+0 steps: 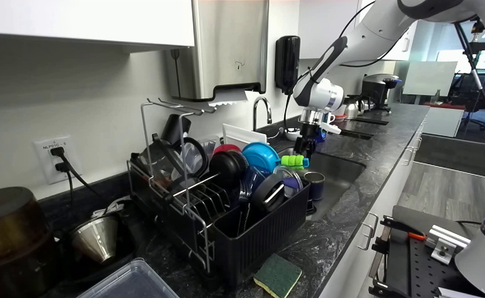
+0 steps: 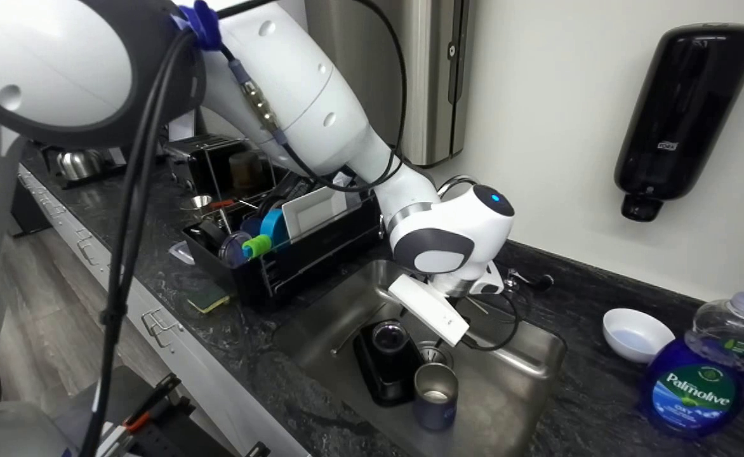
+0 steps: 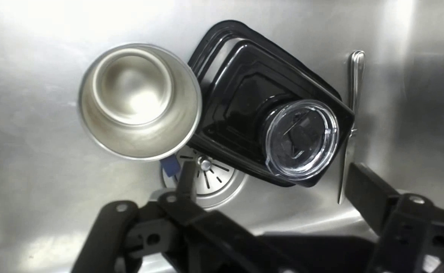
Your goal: Take the lid off the travel mug and put it on the black Tupperware
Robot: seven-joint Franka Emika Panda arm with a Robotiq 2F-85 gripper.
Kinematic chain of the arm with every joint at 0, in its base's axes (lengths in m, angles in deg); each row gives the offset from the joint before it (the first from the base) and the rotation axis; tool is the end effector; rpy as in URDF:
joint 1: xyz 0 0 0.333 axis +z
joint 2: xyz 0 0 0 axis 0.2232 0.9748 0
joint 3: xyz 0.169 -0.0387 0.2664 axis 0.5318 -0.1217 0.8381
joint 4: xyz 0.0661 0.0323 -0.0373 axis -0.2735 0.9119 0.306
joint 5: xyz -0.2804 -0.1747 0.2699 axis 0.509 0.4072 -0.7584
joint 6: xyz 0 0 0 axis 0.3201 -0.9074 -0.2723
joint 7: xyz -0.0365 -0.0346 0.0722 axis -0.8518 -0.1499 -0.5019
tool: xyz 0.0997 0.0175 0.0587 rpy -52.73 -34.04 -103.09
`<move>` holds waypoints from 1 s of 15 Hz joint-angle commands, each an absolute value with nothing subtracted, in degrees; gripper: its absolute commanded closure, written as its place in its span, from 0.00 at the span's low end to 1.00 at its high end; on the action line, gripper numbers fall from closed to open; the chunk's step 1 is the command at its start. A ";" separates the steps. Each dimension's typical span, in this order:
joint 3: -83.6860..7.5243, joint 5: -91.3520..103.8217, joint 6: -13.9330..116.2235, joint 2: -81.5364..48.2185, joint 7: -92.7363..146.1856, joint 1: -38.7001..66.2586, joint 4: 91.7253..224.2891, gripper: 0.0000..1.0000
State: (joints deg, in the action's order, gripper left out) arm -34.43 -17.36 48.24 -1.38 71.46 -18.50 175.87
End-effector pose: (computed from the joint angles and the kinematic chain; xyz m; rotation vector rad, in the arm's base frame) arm 0.5384 -0.3208 0.1512 -2.8354 0.1673 0.0018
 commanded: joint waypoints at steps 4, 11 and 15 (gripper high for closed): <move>-41.01 -12.15 50.63 -10.27 70.19 -16.13 181.76 0.00; -45.56 -4.25 54.57 -16.26 62.69 -12.34 185.64 0.00; -45.79 -1.40 56.46 -19.12 58.79 -10.40 187.51 0.00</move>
